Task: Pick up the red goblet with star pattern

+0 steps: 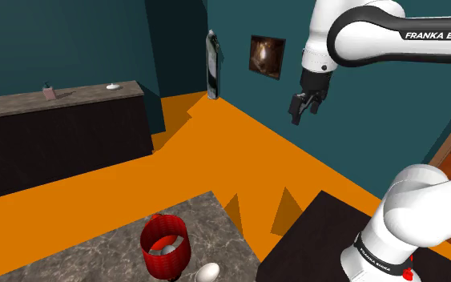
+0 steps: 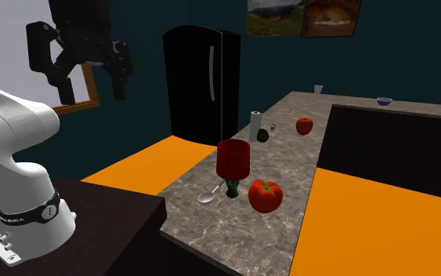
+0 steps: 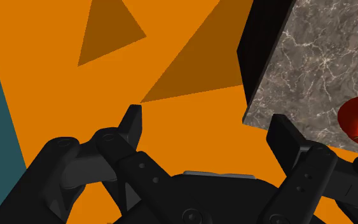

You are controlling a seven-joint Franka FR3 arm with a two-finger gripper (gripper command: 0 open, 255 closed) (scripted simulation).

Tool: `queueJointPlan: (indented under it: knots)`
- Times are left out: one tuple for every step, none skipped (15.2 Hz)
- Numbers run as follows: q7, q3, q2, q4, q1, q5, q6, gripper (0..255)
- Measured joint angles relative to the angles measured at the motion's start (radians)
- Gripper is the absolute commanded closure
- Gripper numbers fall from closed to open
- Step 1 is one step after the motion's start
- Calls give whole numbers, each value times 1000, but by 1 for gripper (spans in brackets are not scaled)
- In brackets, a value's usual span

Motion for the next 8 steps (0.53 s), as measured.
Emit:
queueJointPlan:
  knots:
    - [0,0,0,0,0,0,0,0]
    - [12,10,4,-9,4,7,11,0]
    - [26,21,15,-12,9,15,23,0]
    - [44,36,25,-19,15,25,38,0]
    - [62,51,39,-26,21,35,56,0]
    - [79,65,45,-37,27,45,72,0]
    - [98,82,69,-29,32,55,86,0]
    - [118,98,87,-36,38,65,108,0]
